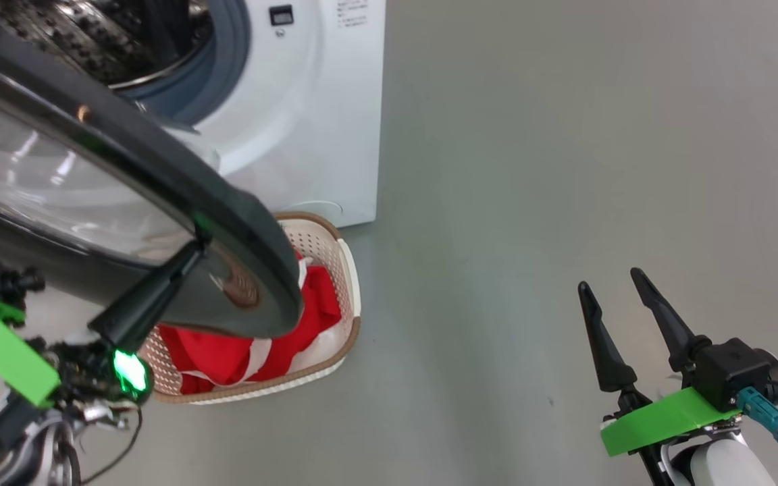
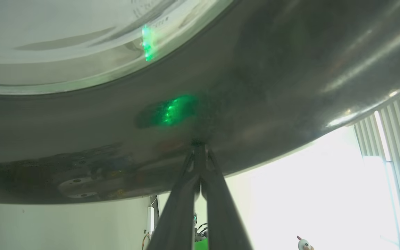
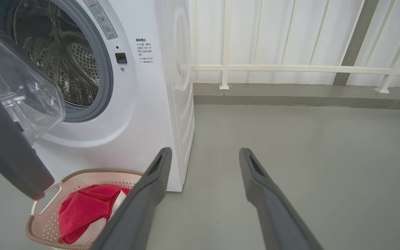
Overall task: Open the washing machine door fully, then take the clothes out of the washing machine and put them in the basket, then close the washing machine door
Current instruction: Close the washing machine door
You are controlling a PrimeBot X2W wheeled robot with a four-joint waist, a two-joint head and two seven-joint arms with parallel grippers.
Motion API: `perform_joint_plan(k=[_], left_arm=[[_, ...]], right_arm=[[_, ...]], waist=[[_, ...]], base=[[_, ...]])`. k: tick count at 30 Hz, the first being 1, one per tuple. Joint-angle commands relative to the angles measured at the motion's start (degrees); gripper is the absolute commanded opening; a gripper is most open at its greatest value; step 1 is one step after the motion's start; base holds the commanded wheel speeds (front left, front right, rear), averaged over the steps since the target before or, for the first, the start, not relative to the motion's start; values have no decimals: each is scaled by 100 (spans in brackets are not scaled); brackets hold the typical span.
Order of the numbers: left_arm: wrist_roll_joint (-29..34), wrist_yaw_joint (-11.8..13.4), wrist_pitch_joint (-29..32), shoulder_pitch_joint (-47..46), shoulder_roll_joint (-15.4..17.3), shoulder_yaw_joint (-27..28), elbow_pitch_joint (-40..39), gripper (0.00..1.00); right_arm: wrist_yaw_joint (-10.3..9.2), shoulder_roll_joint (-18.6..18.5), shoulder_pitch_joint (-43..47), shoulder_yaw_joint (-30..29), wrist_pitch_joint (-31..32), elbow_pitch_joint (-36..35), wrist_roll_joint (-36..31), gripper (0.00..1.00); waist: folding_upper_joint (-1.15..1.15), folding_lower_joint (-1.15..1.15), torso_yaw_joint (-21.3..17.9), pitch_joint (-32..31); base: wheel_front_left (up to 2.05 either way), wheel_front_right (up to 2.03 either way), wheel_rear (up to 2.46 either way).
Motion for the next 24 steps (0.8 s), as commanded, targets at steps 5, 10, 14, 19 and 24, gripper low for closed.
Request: perform_joint_plan(k=[5, 10, 14, 19, 24], left_arm=[[34, 71, -24, -639, 231, 195, 166, 0], [32, 48, -51, -974, 253, 221, 390, 0], [56, 18, -84, -1159, 269, 240, 569, 0], [22, -56, -68, -1205, 250, 287, 658, 0], [1, -132, -3, -1028, 207, 312, 561, 0]], right_arm=[[19, -45, -293, 184, -96, -82, 117, 100], [19, -45, -404, 282, -115, -26, 177, 100], [19, -45, -466, 323, -124, 19, 209, 100], [19, -45, -506, 323, -130, 55, 239, 100], [19, -45, -496, 295, -132, 26, 232, 100]], waist=[[0, 0, -212, 290], [0, 0, -306, 374], [0, 0, -350, 409], [0, 0, -330, 401], [0, 0, -212, 366]], base=[[0, 0, 0], [0, 0, 0], [0, 0, 0], [0, 0, 0], [0, 0, 0]])
